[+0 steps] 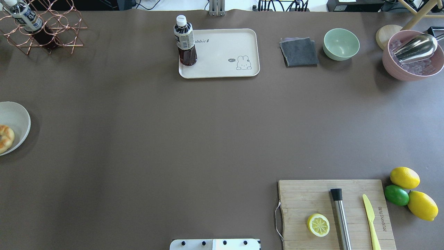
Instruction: Place donut on tray
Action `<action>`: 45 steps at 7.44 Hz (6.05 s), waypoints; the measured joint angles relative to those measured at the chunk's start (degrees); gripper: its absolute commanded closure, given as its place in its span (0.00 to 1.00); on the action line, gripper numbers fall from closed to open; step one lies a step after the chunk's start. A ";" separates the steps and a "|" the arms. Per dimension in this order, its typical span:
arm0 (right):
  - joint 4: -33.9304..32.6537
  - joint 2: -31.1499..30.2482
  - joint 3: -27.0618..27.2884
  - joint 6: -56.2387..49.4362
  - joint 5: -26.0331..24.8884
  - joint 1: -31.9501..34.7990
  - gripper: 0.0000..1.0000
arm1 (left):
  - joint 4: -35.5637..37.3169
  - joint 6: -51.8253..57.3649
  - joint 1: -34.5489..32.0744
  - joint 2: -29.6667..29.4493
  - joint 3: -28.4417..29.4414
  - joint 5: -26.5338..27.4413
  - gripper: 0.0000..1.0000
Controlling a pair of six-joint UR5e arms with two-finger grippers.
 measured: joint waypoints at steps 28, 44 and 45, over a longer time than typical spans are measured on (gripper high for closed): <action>10.88 -5.33 -0.90 2.94 7.87 -0.27 0.00 | -35.13 -13.97 15.38 -9.55 34.16 5.87 0.57; 11.11 -0.89 12.15 34.50 8.67 -14.08 0.00 | -20.43 -55.49 28.85 -15.35 1.82 -0.33 1.00; 11.12 0.43 13.92 41.06 8.44 -17.10 0.01 | -13.35 -56.51 31.62 -18.30 -2.72 2.84 1.00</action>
